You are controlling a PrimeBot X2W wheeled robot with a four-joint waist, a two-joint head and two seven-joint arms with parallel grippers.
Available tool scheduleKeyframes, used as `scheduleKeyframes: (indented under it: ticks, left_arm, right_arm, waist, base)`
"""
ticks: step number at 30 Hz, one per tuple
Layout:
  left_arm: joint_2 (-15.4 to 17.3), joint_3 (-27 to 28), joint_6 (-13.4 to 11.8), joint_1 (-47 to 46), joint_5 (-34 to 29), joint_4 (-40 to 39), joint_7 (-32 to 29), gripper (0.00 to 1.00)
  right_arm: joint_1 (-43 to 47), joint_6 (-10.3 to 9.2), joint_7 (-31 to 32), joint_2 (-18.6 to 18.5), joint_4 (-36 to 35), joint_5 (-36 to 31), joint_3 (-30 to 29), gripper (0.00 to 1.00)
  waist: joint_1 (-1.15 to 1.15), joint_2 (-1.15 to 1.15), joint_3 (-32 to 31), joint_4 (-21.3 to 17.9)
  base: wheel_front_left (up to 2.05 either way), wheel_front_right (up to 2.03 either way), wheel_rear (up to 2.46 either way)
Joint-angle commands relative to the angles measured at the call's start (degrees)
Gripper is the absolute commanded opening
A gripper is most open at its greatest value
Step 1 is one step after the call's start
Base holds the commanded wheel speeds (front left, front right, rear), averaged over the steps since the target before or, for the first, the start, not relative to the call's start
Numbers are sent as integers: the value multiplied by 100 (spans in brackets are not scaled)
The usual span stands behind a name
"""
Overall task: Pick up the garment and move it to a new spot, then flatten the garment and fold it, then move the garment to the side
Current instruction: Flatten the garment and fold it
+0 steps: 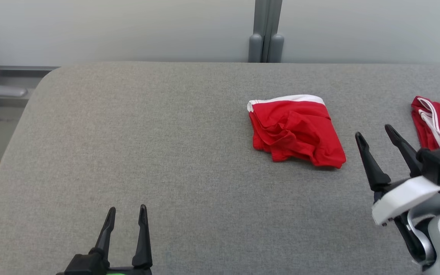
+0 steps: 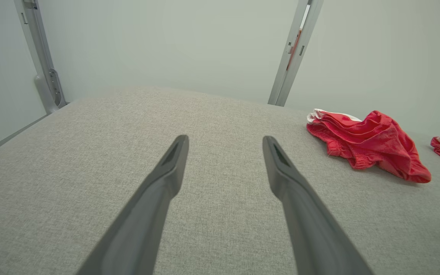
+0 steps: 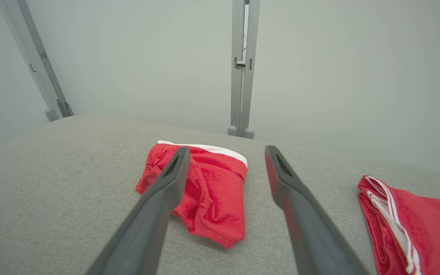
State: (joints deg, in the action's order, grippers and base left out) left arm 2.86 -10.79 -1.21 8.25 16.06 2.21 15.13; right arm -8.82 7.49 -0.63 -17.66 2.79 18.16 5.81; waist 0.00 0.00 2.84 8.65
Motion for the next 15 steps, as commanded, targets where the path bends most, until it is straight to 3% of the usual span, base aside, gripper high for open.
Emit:
scheduleKeyframes:
  ticks: [1,6,13,14,15]
  left_arm:
    - [10,65,25,150,-108,16,-1,100]
    - [9,208,69,249,-193,-49,-1,100]
    - [9,218,181,149,-296,-120,-1,100]
    - [10,210,207,67,-318,-141,-1,100]
    - [10,203,224,-9,-330,-141,-1,100]
  right_arm:
    - [232,-2,-268,-16,171,-55,-117,100]
    - [595,-2,-937,1,729,-240,-426,100]
    - [243,-3,-1170,55,1294,-293,-545,100]
    - [84,-3,-1148,31,1354,-302,-545,87]
    - [-49,-3,-1092,-14,1431,-313,-511,43]
  waist:
    - [0,0,-300,-165]
    - [0,0,-344,-160]
    - [0,0,-93,-99]
    - [0,0,16,-69]
    - [0,0,104,-40]
  base:
    - [0,0,0]
    - [0,0,0]
    - [0,0,0]
    - [0,0,0]
    - [0,0,0]
